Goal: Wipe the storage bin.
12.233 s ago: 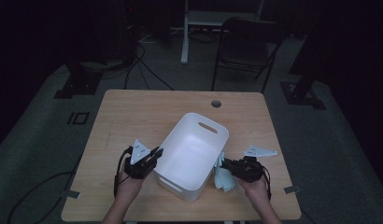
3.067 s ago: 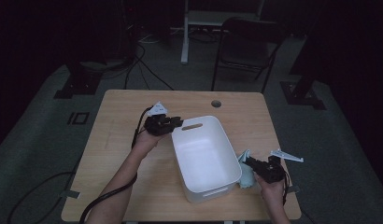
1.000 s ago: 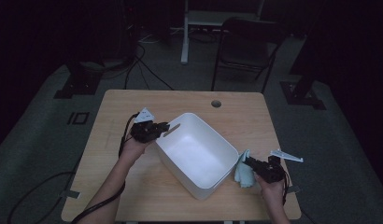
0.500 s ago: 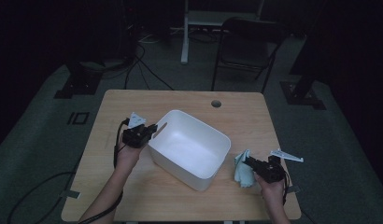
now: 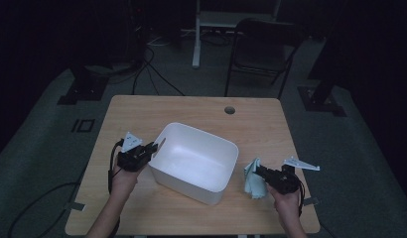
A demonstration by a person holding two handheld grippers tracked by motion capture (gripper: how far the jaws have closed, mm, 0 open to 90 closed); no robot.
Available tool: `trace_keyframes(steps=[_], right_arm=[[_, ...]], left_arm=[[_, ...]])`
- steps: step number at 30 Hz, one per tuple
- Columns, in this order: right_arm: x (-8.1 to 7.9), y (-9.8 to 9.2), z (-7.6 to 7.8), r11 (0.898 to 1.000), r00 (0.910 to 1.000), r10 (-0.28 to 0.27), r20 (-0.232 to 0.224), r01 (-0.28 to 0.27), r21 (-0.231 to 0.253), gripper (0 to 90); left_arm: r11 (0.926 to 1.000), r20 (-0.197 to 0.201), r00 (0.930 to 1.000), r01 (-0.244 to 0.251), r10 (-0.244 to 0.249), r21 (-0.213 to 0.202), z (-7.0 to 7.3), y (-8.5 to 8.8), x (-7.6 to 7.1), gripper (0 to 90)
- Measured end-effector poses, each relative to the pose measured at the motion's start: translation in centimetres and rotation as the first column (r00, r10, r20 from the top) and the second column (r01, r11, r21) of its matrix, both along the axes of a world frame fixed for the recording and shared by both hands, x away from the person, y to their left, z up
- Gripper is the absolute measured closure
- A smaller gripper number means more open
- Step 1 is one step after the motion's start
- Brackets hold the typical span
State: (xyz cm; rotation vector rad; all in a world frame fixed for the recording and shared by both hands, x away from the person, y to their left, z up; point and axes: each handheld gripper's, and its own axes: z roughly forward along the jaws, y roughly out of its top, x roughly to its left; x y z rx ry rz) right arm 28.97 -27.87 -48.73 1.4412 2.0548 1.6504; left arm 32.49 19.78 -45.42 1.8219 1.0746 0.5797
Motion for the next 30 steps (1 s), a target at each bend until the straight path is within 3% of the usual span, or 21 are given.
trace_keyframes(steps=[5, 10, 13, 17, 24, 30], right_arm=[[0.3, 1.1, 1.9, 0.999, 0.9966, 0.049, 0.067, -0.049, 0.001, 81.9], [1.0, 2.6, 2.5, 0.996, 0.9918, 0.093, 0.088, -0.093, -0.002, 81.9], [1.3, 3.7, 2.3, 0.994, 0.9899, 0.109, 0.09, -0.106, -0.038, 81.9], [1.7, 4.6, 1.6, 0.993, 0.991, 0.111, 0.075, -0.106, -0.059, 82.0], [2.5, 4.7, 0.1, 0.991, 0.9935, 0.106, 0.042, -0.101, -0.093, 82.2], [3.3, 4.7, -1.6, 0.991, 0.9957, 0.092, -0.011, -0.093, -0.099, 82.5]], left_arm=[[0.9999, 0.005, 0.9999, -0.011, 0.011, -0.003, -0.1, -0.1, -0.1, 82.8], [0.9999, -0.001, 0.9999, -0.015, 0.015, -0.008, -0.2, -0.2, 0.0, 83.1], [1.0, 0.001, 1.0, -0.006, 0.006, 0.005, -0.2, -0.3, -0.1, 83.0], [0.9999, -0.016, 0.9998, 0.011, -0.011, 0.004, -0.3, -0.2, 0.1, 82.6], [0.9992, -0.001, 0.9999, 0.013, -0.013, 0.039, -0.3, -0.5, 0.0, 82.6], [0.9996, -0.004, 0.9999, 0.012, -0.012, 0.024, -0.3, -0.5, 0.0, 82.6]])
